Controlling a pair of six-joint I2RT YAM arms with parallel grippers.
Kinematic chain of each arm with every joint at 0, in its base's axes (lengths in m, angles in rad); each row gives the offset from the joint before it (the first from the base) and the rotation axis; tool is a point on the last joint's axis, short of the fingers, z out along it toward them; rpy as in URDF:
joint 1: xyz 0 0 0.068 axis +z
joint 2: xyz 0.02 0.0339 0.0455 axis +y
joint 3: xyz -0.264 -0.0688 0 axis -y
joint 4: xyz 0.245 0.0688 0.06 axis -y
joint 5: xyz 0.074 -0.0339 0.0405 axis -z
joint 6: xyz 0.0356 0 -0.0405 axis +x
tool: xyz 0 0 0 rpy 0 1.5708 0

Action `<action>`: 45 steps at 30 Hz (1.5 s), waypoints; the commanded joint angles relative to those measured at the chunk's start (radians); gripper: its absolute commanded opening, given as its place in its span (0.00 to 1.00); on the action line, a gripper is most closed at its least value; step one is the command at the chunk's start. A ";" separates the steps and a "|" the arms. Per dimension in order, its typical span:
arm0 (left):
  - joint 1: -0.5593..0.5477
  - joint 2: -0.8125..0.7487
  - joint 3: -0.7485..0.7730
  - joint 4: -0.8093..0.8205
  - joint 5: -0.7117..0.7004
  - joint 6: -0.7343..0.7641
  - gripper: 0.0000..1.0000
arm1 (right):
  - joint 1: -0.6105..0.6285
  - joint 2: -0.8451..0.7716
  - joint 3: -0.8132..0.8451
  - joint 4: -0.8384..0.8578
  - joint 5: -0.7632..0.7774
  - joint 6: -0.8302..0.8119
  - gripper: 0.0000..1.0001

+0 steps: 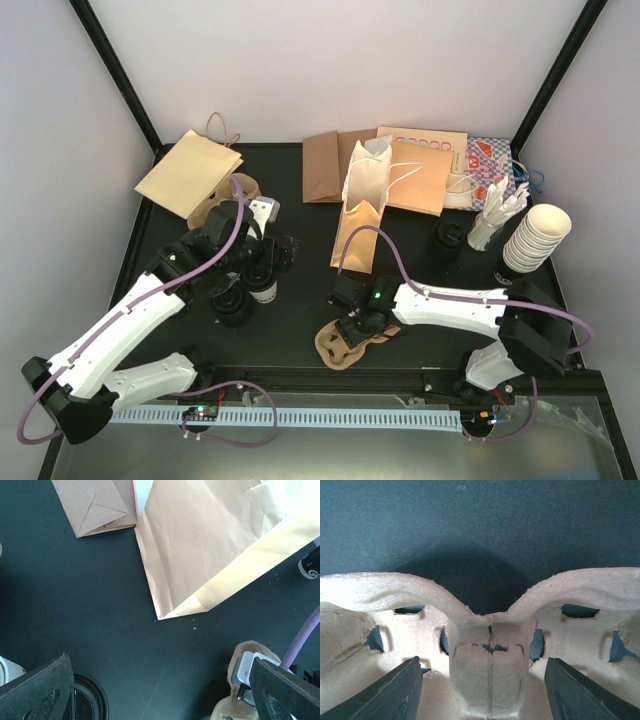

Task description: Pack the takeout coffee

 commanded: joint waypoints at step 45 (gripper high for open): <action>0.034 -0.028 0.002 -0.005 0.003 0.000 0.99 | 0.027 0.051 0.013 0.004 0.085 -0.007 0.62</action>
